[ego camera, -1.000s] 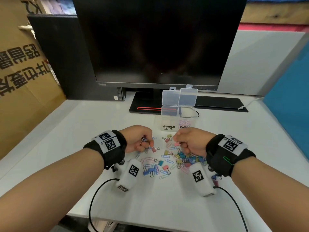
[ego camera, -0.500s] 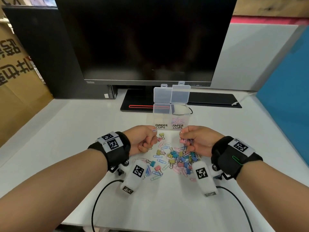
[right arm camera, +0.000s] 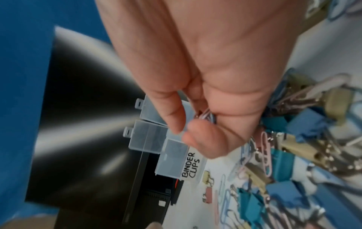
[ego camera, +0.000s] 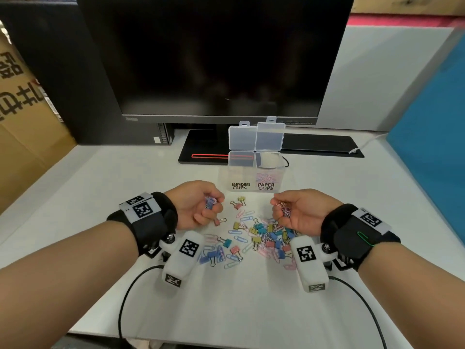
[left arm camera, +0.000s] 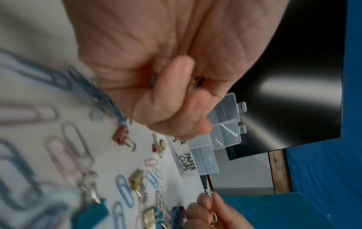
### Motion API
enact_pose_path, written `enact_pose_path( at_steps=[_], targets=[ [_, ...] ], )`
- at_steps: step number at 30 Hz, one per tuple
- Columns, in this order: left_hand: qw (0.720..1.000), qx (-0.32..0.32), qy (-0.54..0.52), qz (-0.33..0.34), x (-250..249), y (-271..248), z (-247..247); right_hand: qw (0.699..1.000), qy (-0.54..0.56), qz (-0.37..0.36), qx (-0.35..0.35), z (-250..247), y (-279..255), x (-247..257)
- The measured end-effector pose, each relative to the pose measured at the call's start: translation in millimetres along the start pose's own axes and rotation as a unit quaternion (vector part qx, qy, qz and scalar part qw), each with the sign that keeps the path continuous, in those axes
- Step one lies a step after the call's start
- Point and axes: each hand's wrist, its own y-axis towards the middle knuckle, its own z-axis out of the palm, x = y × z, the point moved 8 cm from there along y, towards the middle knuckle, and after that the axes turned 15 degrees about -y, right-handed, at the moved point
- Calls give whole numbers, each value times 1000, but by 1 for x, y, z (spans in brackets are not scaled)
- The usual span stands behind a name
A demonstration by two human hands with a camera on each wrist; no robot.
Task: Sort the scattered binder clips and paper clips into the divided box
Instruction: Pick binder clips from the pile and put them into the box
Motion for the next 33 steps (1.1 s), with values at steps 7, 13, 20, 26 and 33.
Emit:
enact_pose_path(
  at_steps=[7,13,20,26,33],
  targets=[
    [994,-56,91,-28,3,-18,-37,949,-301,-26,-87,1,-5,16],
    [981,-70,182,6,2,-25,-39,866,-485,-29,-113,0,-7,26],
    [812,7,569,130,8,-34,11,911,-392,-29,-125,-12,-9,21],
    [715,34,682,148,24,-31,27,933,-311,-36,-176,-24,-11,22],
    [689,28,699,188,21,-27,29,919,-359,-14,-164,-35,-14,20]
  ],
)
